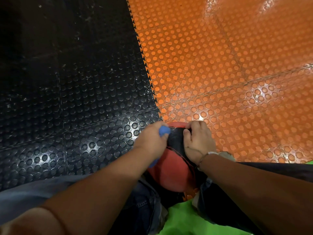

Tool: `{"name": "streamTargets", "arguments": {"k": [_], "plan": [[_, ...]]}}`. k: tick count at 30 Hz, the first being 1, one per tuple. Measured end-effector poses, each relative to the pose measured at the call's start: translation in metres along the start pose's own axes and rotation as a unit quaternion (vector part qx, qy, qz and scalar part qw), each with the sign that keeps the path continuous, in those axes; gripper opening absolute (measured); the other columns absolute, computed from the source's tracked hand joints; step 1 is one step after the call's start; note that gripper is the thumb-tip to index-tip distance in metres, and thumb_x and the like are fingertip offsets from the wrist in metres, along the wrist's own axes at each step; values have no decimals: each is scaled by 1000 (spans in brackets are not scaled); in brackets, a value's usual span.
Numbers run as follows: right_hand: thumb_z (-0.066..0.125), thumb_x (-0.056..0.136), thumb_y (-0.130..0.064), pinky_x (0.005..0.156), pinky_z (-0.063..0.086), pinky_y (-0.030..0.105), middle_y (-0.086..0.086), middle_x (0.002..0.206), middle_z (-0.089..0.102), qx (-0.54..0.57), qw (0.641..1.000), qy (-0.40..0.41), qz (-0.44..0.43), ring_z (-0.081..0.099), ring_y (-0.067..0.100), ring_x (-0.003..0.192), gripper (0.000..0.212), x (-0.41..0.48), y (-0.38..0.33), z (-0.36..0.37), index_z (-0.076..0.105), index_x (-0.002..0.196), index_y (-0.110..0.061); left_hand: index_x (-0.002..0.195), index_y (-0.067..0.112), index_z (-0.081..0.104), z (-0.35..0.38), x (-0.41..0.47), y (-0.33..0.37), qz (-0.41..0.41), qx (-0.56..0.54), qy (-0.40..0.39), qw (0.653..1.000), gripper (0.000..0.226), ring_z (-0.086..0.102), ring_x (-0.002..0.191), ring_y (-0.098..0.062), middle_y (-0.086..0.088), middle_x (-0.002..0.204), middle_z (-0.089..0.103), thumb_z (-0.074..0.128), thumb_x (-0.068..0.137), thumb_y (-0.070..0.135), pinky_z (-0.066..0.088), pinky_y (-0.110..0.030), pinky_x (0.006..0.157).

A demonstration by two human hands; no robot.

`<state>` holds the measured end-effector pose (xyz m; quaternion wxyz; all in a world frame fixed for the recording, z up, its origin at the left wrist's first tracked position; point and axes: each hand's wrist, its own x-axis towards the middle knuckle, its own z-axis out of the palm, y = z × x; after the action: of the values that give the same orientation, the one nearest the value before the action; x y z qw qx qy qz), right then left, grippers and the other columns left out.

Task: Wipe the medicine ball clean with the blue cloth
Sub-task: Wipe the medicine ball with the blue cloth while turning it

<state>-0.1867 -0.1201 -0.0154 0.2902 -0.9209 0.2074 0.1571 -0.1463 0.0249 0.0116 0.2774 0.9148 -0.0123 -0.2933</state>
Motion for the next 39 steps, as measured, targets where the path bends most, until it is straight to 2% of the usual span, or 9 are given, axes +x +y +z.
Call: {"name": "streamTargets", "arguments": {"k": [3, 8, 13, 19, 23, 25, 30, 35, 39], "plan": [[38, 91, -31, 85, 43, 44, 5, 110, 46, -7, 1000, 7, -11, 45, 25, 105, 21, -4, -1, 2, 50, 102, -18, 110, 29, 57, -6, 9, -16, -91, 31, -6, 995, 17, 58, 104, -28, -6, 117, 60, 52, 94, 25, 46, -34, 90], [32, 86, -36, 80, 43, 40, 4, 109, 45, -7, 1000, 20, -15, 46, 24, 101, 29, -6, 1, 2, 49, 101, -17, 116, 34, 57, 8, -10, 5, 32, 17, 4, 999, 23, 53, 106, -26, -3, 119, 50, 54, 94, 28, 43, -33, 94], [42, 91, -24, 85, 44, 44, 7, 111, 46, 12, 1000, 6, -14, 47, 28, 104, 17, 0, 10, -2, 51, 102, -14, 102, 29, 58, 0, 8, -26, -107, 14, 6, 994, 12, 57, 99, -30, -10, 114, 60, 51, 94, 23, 47, -34, 87], [40, 91, -24, 85, 43, 44, 10, 112, 46, -3, 1000, 15, -6, 47, 30, 104, 21, 3, 11, -2, 50, 105, -13, 115, 32, 59, 16, -10, 16, 115, 15, 17, 993, 24, 52, 109, -23, -1, 118, 52, 56, 92, 25, 41, -35, 96], [37, 91, -29, 84, 44, 45, 4, 110, 45, -15, 1000, 8, -23, 47, 25, 103, 19, 0, 6, 2, 48, 102, -18, 113, 34, 58, 2, 9, -9, -25, 8, 22, 999, 20, 53, 107, -25, -3, 121, 52, 52, 95, 28, 43, -31, 91], [33, 90, -33, 82, 44, 43, 1, 109, 45, -27, 999, 20, -36, 46, 22, 103, 23, -3, 3, 5, 48, 101, -19, 110, 34, 57, -3, 11, -14, -57, 14, 11, 998, 17, 54, 105, -25, -4, 122, 53, 52, 95, 28, 43, -31, 90], [16, 79, -45, 79, 41, 40, 1, 109, 45, -56, 996, 44, -58, 45, 22, 101, 46, -15, 2, 11, 47, 100, -19, 109, 35, 60, 5, -2, 7, 81, 42, -19, 996, 20, 54, 107, -23, 0, 120, 54, 57, 92, 26, 43, -32, 93], [12, 76, -46, 84, 38, 41, -3, 109, 45, -70, 994, 28, -79, 44, 19, 104, 47, -21, -8, 15, 46, 99, -23, 93, 37, 54, -8, 13, -12, -69, 12, -8, 998, 10, 56, 100, -23, 0, 115, 60, 57, 92, 28, 46, -32, 88], [16, 75, -45, 83, 40, 43, 2, 110, 50, -82, 993, 38, -76, 49, 25, 103, 51, -20, -7, 17, 51, 99, -17, 106, 36, 60, 4, -2, 9, 31, 13, -22, 999, 18, 56, 104, -25, 0, 115, 58, 57, 91, 27, 46, -34, 90]]}}
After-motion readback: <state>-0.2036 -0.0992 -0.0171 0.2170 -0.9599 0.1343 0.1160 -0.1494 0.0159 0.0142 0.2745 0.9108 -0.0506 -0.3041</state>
